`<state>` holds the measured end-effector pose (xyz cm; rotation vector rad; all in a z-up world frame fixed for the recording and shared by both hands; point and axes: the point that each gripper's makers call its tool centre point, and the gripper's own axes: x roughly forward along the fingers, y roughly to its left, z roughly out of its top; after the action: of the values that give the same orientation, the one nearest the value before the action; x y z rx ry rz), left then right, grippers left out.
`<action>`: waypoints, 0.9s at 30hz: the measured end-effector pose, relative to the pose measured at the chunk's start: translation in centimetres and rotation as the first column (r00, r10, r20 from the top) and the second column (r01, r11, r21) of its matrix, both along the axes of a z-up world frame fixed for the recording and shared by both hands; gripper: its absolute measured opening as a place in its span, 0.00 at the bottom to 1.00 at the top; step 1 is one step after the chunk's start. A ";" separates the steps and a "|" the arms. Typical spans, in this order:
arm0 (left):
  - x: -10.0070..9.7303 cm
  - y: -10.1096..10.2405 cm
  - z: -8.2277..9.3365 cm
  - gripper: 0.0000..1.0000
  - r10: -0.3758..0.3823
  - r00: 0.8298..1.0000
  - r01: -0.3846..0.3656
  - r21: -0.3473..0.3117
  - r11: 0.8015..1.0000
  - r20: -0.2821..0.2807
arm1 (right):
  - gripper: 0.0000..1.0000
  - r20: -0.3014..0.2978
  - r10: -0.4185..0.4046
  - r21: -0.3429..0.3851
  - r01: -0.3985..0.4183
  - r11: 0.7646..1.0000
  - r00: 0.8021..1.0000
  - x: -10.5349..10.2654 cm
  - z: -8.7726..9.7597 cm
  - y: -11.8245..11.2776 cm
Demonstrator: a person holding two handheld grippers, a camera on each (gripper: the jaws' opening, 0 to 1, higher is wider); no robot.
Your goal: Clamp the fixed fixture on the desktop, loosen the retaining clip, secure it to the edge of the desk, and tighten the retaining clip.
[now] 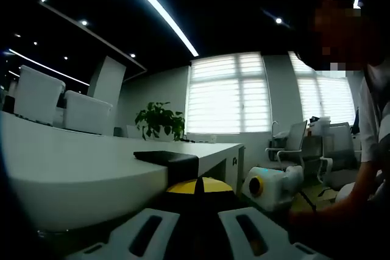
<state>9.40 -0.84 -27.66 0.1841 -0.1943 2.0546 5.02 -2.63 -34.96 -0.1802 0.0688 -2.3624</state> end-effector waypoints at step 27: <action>-0.1 0.0 0.0 0.01 0.002 1.000 -0.002 0.001 1.000 0.006 | 0.23 0.035 -0.329 -0.196 0.330 0.924 0.944 0.7 0.2 1.4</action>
<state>9.34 -0.88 -27.69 0.1792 -0.1987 2.0573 5.77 -1.26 -34.79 -0.2829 -0.1520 -2.7060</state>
